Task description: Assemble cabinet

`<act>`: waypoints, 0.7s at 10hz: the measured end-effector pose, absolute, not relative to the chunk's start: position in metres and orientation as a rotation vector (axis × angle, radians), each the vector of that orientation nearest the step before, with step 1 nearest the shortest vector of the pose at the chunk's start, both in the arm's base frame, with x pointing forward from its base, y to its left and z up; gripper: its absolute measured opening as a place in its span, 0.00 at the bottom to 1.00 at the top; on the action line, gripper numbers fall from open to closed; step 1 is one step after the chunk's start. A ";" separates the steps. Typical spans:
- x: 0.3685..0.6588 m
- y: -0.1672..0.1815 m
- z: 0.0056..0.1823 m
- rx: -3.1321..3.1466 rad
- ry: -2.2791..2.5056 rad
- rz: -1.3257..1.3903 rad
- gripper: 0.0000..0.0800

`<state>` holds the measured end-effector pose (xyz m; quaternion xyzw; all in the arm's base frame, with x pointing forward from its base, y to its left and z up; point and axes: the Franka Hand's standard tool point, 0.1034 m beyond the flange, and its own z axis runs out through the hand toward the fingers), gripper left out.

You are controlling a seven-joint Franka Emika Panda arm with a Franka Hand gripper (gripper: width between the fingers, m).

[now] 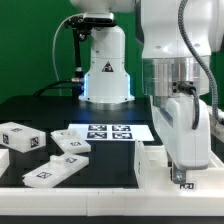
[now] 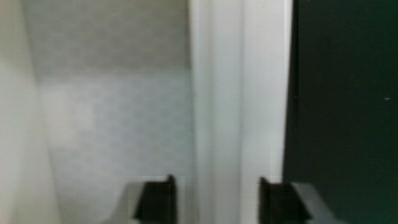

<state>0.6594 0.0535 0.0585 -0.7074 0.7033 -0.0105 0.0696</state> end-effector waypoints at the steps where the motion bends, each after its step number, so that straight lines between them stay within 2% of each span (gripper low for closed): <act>1: 0.654 0.044 0.072 -2.154 2.062 -0.040 0.45; 2: 0.647 0.035 0.084 -2.171 2.025 -0.044 0.68; 3: 0.643 0.033 0.091 -2.171 2.017 -0.041 0.85; 4: 0.643 0.034 0.088 -2.176 2.017 -0.040 0.85; 5: 0.642 0.034 0.086 -2.178 2.017 -0.038 0.97; 7: 0.642 0.034 0.086 -2.180 2.017 -0.038 0.99</act>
Offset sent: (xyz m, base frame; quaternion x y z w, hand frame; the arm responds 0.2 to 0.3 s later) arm 0.0000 0.0000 0.0000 0.0000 0.0000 0.0000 1.0000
